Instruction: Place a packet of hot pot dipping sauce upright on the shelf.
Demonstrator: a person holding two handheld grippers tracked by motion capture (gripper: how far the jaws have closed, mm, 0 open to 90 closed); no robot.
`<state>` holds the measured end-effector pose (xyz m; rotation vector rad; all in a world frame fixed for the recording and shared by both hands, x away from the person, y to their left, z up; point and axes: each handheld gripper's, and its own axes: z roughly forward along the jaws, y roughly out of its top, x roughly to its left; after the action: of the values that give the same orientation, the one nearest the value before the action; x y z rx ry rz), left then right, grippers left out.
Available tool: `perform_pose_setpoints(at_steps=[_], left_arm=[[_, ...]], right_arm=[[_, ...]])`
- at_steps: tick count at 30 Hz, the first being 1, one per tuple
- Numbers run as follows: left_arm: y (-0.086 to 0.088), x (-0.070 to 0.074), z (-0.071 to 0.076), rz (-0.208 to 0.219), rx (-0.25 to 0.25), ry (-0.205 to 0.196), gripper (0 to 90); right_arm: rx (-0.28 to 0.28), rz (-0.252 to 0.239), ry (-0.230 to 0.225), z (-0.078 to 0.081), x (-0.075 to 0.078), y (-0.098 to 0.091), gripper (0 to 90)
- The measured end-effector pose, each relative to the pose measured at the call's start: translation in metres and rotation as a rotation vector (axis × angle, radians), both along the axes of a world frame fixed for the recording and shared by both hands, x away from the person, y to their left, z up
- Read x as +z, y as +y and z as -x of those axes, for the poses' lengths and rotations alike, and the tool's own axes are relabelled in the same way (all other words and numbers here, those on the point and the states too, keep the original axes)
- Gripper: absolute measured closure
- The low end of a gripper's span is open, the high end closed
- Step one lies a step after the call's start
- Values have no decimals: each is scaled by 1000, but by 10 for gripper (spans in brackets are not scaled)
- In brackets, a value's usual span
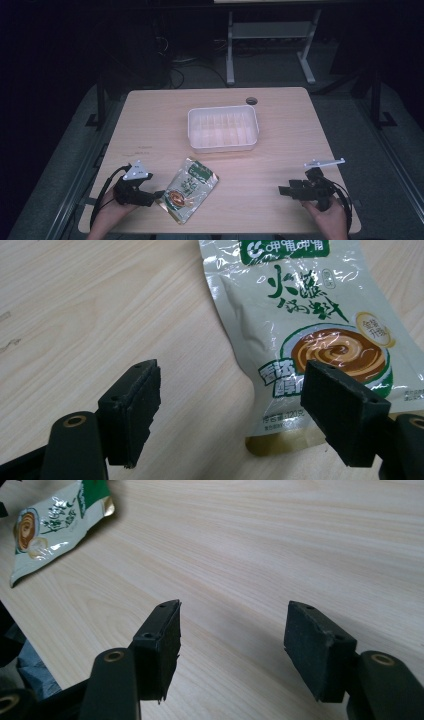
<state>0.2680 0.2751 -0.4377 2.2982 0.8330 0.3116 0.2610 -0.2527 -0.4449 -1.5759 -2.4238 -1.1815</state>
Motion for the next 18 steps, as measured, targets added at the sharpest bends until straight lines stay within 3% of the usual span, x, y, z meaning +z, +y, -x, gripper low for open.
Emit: perform_pose_setpoints(at_steps=[9,18], left_arm=[[-2,1,2,7,-7,-1,219],[-5,1,4,-6,-14,-17,184]], right_arm=[[47,-24,-12,-4,7,17,424],[109,-22,-43,-18,20,45,346]])
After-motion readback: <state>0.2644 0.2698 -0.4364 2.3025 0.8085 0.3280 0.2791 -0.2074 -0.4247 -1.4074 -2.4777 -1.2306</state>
